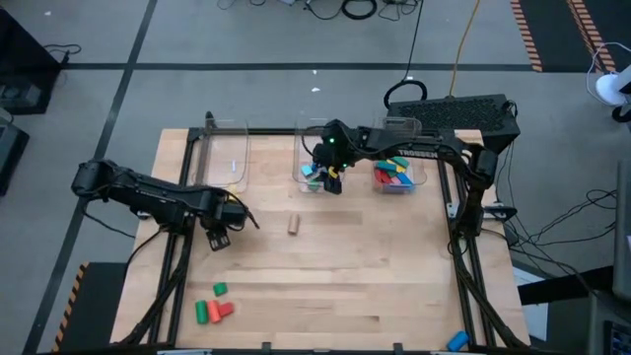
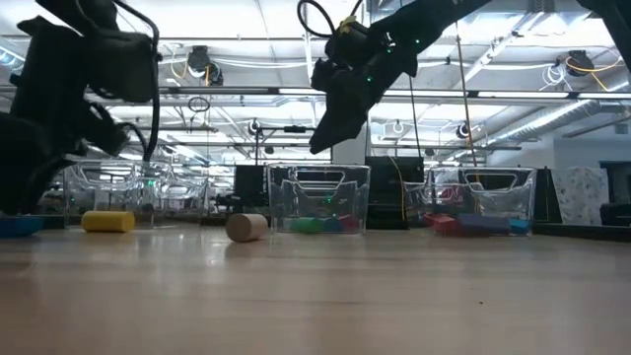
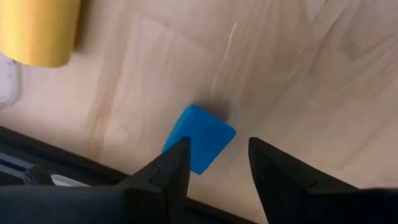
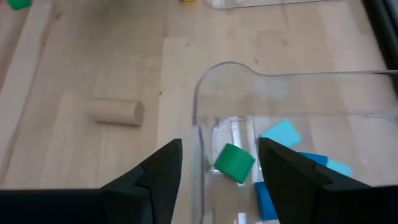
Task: Sort blocks by size
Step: Put the blue half circle block into the center transparent bin
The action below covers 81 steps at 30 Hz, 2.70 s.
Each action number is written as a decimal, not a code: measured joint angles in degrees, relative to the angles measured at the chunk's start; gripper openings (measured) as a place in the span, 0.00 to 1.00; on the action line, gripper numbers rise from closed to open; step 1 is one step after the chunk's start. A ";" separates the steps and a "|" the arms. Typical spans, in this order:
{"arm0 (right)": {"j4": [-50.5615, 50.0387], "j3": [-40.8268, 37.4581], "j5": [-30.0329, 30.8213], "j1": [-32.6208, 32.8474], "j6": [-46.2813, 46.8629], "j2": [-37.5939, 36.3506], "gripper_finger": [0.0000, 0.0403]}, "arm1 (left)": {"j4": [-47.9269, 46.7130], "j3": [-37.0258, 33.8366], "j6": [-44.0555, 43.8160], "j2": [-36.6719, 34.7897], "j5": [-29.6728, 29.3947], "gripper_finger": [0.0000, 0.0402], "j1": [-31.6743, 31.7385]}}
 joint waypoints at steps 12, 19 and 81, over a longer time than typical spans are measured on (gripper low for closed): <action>-2.99 0.00 0.07 2.97 -0.28 0.00 0.49 | 0.99 0.04 0.06 13.56 -0.49 0.41 -0.49; -4.32 -0.02 0.35 4.36 0.39 0.00 0.49 | 2.82 0.22 0.33 16.13 -0.46 0.35 -0.49; 65.40 -43.52 20.00 28.61 8.15 -17.03 0.36 | 80.82 8.72 36.61 16.33 -11.87 0.27 -5.39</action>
